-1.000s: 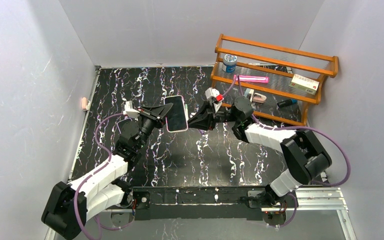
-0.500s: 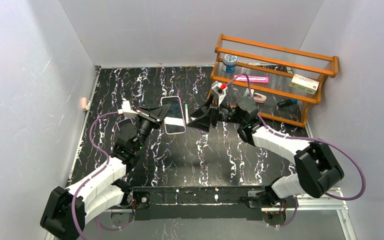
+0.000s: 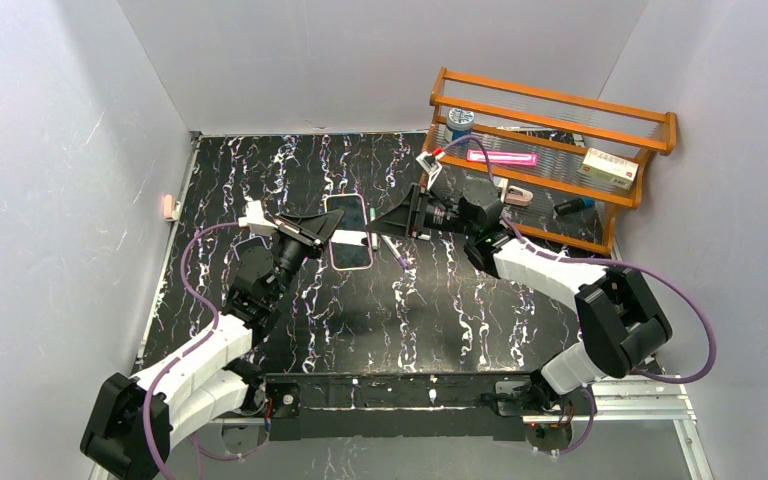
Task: Take the phone out of the phone case
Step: Adjust the phone.
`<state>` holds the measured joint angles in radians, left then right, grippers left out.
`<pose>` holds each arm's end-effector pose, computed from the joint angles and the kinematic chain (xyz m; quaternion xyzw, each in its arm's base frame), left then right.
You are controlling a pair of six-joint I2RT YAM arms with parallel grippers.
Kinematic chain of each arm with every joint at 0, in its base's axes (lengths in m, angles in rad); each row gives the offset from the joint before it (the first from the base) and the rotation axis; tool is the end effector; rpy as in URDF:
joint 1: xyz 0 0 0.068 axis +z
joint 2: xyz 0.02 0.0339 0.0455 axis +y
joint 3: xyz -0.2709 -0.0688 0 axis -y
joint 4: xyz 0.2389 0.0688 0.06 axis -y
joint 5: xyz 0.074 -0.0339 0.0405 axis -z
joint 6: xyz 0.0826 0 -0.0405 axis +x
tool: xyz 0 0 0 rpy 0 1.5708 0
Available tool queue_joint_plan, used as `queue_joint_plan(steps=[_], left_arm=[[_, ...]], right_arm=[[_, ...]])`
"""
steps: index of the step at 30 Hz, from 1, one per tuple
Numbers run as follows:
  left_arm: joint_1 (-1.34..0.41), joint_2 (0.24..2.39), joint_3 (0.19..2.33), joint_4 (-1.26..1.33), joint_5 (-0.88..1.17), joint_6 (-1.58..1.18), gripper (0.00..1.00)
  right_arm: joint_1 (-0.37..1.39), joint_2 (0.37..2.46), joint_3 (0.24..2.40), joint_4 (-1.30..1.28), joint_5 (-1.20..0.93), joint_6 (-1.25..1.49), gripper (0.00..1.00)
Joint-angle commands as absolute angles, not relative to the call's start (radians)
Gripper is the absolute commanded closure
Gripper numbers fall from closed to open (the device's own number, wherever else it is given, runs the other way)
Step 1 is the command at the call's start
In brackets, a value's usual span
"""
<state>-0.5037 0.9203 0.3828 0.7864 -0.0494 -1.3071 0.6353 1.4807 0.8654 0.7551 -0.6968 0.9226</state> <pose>0.2153 -0.1140 0.2969 -0.2579 0.5572 -0.6115 0.4991 0.2594 0.2571 0.3135 -0.1668 0.6471 0.6578 0.3475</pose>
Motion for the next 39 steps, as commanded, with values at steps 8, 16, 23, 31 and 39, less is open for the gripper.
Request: queue_joint_plan(steps=[8, 16, 23, 31, 39], left_arm=[[-0.505, 0.935, 0.454, 0.891, -0.038, -1.341, 1.0], [-0.505, 0.944, 0.444, 0.899, -0.038, -1.331, 1.0], [-0.505, 0.946, 0.432, 0.902, -0.038, -1.318, 1.0], [-0.501, 0.937, 0.413, 0.901, -0.026, -1.286, 0.97], [-0.44, 0.98, 0.445, 0.896, 0.162, -1.183, 0.72]], right_arm=[[0.66, 1.572, 0.967, 0.792, -0.714, 1.051, 0.37], [0.67, 1.615, 0.973, 0.898, -0.752, 1.1, 0.52], [0.671, 1.627, 0.955, 0.952, -0.755, 1.112, 0.81], [0.651, 1.627, 0.974, 0.931, -0.816, 1.087, 0.99], [0.578, 1.604, 0.985, 0.868, -0.963, 1.033, 0.99]])
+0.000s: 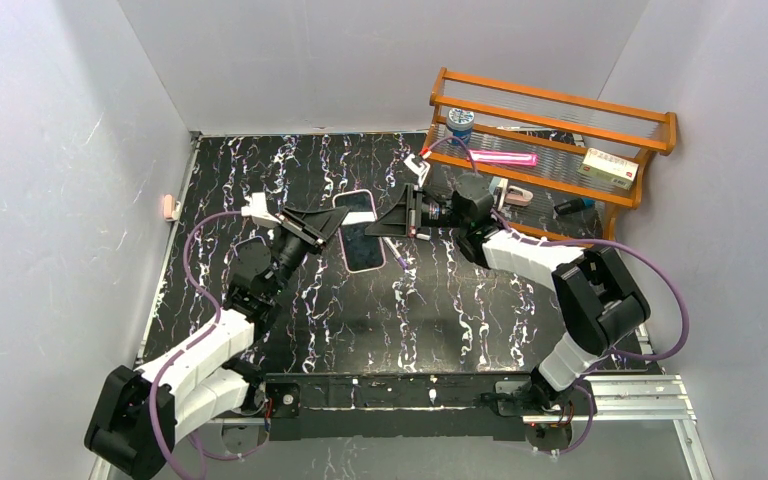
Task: Take the phone out of the phone case
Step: Adjust the phone.
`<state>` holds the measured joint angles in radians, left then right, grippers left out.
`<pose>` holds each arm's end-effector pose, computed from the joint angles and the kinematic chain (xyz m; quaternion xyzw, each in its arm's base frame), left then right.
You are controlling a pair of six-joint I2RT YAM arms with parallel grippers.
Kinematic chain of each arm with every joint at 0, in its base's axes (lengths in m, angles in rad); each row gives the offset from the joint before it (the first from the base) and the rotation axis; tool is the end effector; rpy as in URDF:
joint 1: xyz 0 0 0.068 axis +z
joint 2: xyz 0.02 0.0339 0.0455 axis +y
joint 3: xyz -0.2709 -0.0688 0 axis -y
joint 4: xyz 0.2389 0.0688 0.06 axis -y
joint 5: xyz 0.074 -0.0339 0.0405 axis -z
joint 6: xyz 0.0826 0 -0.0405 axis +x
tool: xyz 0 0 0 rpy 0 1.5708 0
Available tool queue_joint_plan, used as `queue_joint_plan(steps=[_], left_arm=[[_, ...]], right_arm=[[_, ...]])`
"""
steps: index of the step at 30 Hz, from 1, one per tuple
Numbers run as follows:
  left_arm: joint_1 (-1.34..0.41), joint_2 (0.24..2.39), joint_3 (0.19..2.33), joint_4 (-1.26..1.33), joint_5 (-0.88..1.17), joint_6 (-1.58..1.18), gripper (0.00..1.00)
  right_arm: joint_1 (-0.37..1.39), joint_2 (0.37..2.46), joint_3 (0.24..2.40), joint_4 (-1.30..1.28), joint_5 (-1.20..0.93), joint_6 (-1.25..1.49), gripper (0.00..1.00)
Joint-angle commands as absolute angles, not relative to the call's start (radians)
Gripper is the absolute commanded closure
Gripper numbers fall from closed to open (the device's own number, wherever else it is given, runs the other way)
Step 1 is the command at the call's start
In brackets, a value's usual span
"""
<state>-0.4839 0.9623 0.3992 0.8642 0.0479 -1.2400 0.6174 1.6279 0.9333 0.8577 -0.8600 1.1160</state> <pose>0.2183 -0.1192 0.3054 -0.2009 0.5581 -0.6203 0.5132 0.2766 0.2731 0.2979 -0.1628 0.6485 0.7028 0.2430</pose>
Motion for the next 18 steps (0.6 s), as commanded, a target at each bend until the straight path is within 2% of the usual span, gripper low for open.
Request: queue_joint_plan(steps=[1, 5, 9, 18], left_arm=[[-0.429, 0.994, 0.458, 0.893, 0.198, -1.179, 0.71], [-0.393, 1.063, 0.496, 0.884, 0.32, -1.191, 0.69], [-0.387, 1.124, 0.55, 0.883, 0.442, -1.153, 0.72], [-0.382, 1.162, 0.576, 0.885, 0.527, -1.147, 0.67]], right_arm=[[0.571, 1.6, 0.987, 0.857, -0.979, 1.024, 0.99], [0.55, 1.589, 1.01, 0.776, -1.008, 0.97, 0.99], [0.538, 1.597, 1.032, 0.765, -1.043, 0.967, 0.99], [0.537, 1.621, 1.079, 0.739, -1.1, 0.952, 0.99]])
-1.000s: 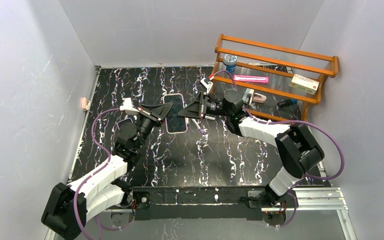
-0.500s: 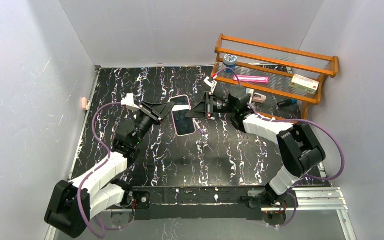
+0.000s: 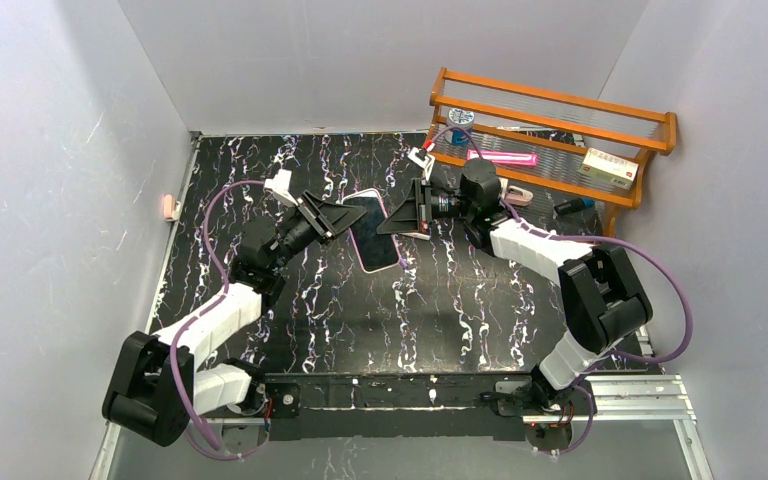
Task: Take the phone out of the phone case
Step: Adjust the phone.
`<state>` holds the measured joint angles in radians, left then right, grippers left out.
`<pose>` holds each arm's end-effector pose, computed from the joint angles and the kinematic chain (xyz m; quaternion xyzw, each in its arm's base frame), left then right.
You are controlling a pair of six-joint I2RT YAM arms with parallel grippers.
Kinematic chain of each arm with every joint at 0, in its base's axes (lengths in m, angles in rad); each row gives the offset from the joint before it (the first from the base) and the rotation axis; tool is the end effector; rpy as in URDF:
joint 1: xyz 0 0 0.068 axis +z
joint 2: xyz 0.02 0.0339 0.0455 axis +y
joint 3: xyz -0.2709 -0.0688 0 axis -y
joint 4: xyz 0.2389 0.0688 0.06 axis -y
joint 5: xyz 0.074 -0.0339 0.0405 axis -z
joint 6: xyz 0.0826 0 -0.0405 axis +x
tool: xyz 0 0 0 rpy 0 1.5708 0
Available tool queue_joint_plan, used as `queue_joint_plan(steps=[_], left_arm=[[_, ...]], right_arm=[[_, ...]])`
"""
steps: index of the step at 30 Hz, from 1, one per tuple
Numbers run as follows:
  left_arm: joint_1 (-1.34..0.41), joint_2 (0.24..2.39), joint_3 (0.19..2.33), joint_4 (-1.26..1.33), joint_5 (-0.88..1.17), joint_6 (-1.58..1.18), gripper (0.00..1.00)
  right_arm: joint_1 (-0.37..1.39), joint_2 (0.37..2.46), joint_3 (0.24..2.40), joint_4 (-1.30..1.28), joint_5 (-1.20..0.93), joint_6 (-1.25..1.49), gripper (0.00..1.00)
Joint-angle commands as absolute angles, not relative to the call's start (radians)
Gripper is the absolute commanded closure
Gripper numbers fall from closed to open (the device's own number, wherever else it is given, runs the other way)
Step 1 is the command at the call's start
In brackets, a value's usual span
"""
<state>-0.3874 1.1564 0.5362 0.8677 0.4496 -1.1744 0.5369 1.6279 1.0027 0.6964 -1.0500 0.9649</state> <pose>0.2495 -0.1406 0.3078 -0.0672 0.6206 -0.6387 0.4499 0.2891 0.2555 0.3010 -0.2332 0.6542 0.6818 0.2299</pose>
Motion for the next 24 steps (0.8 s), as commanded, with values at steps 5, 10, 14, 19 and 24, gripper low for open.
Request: queue_joint_plan(steps=[5, 10, 14, 19, 24], left_arm=[[-0.382, 1.178, 0.596, 0.893, 0.573, -1.15, 0.67], [-0.383, 1.182, 0.599, 0.917, 0.603, -1.155, 0.73], [-0.382, 1.178, 0.595, 0.922, 0.595, -1.163, 0.81], [-0.382, 1.175, 0.58, 0.926, 0.559, -1.192, 1.0], [-0.382, 1.154, 0.558, 0.928, 0.506, -1.231, 1.0]], right_arm=[[0.537, 1.633, 1.104, 0.724, -1.104, 0.936, 0.99], [0.536, 1.65, 1.125, 0.698, -1.117, 0.911, 0.99], [0.537, 1.648, 1.131, 0.67, -1.109, 0.888, 0.93], [0.537, 1.624, 1.132, 0.59, -1.061, 0.804, 0.75], [0.536, 1.606, 1.132, 0.542, -1.013, 0.734, 0.54]])
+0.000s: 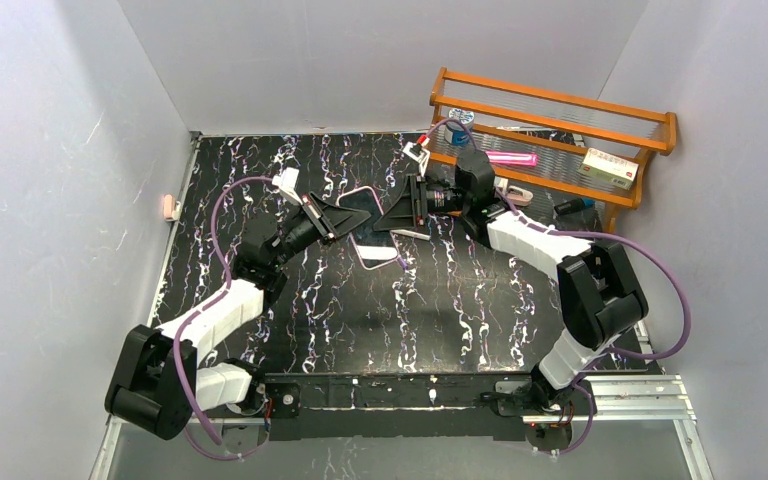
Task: Take the phone out of the phone case
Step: Adjust the phone.
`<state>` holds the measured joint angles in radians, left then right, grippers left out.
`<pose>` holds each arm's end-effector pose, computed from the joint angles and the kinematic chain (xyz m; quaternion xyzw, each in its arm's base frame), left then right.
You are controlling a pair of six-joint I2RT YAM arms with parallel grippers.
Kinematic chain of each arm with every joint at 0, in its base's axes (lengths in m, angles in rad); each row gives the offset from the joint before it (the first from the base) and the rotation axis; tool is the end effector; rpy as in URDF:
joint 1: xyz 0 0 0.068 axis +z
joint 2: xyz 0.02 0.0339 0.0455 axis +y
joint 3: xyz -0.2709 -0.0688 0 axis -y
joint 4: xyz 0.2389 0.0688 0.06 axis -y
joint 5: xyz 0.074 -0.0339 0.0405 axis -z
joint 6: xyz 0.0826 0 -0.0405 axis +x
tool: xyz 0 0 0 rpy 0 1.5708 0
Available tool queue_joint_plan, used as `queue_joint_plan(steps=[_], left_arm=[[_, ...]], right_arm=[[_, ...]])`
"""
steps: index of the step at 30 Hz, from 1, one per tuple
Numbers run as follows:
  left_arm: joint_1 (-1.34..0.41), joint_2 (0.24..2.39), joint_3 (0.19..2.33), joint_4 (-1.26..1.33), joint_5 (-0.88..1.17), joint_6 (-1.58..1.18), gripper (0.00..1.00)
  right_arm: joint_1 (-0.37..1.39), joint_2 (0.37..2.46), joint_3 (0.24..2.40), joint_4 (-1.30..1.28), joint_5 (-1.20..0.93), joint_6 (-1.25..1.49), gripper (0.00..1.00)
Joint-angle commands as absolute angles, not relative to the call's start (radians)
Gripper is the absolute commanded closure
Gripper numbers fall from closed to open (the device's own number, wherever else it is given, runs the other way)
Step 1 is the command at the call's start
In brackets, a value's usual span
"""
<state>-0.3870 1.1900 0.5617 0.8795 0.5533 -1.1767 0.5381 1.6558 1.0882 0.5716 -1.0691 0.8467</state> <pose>0.2500 -0.1487 0.3090 -0.0276 0.6273 -0.6543 0.4214 0.2981 0.2623 0.3060 -0.2633 0.6555 0.6659 0.2398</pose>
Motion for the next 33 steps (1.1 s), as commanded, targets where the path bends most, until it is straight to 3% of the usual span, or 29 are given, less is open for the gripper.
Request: queue_joint_plan(steps=[1, 7, 14, 23, 33], left_arm=[[-0.382, 1.15, 0.553, 0.928, 0.492, -1.242, 1.0], [-0.378, 1.154, 0.542, 0.927, 0.421, -1.306, 1.0], [-0.377, 1.122, 0.522, 0.927, 0.297, -1.328, 1.0], [-0.377, 1.081, 0.515, 0.935, 0.143, -1.352, 1.0], [-0.386, 1.049, 0.493, 0.951, 0.022, -1.389, 1.0]], right_arm=[[0.537, 1.599, 1.134, 0.518, -1.004, 0.693, 0.51], [0.536, 1.517, 1.122, 0.327, -0.844, 0.458, 0.37], [0.537, 1.415, 0.992, 0.414, -0.712, 0.502, 0.31], [0.548, 1.324, 0.813, 0.613, -0.597, 0.783, 0.34], [0.635, 1.369, 0.724, 0.946, -0.553, 1.009, 0.43]])
